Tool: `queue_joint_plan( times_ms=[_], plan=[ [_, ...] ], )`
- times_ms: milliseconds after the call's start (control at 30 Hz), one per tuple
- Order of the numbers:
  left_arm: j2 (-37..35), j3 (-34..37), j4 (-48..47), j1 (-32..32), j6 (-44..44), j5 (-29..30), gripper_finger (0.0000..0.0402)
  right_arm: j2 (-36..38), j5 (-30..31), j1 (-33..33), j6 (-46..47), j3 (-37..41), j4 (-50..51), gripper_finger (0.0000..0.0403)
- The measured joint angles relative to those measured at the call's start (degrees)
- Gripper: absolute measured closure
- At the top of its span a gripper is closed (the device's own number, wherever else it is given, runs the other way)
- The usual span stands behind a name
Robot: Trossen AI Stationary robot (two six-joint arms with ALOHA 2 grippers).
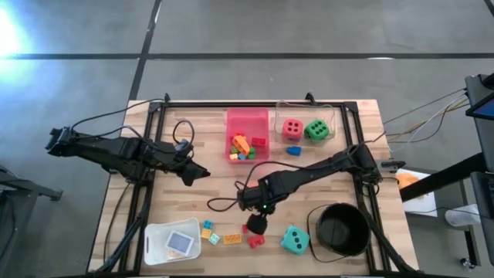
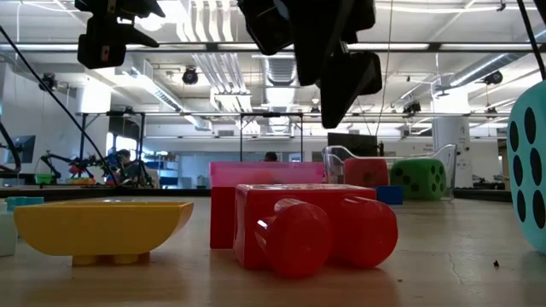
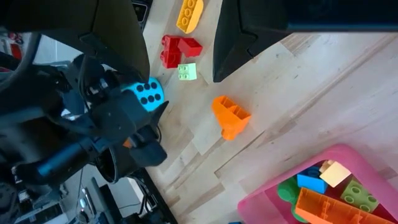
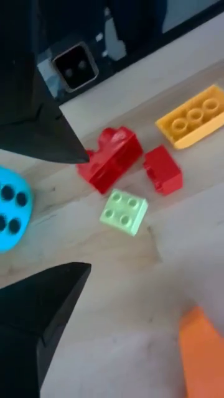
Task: Pick & Place Toys
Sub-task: Put the light green game piece into the red bin
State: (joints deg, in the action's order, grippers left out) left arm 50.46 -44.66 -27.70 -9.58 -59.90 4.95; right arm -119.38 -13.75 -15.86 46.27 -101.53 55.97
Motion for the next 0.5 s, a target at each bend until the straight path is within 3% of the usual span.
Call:
queue_joint_plan(
  times_ms=[267,500],
  plan=[
    [0.0,0.0,0.0,0.0,0.0,0.0,0.0221,-2.5,4.5,-1.9,8.5,1.2,-3.0,0.0114],
    [0.0,0.0,0.0,0.0,0.0,0.0,0.0221,-4.4,5.6,-4.4,9.3,0.8,-3.7,0.0113]
  ],
)
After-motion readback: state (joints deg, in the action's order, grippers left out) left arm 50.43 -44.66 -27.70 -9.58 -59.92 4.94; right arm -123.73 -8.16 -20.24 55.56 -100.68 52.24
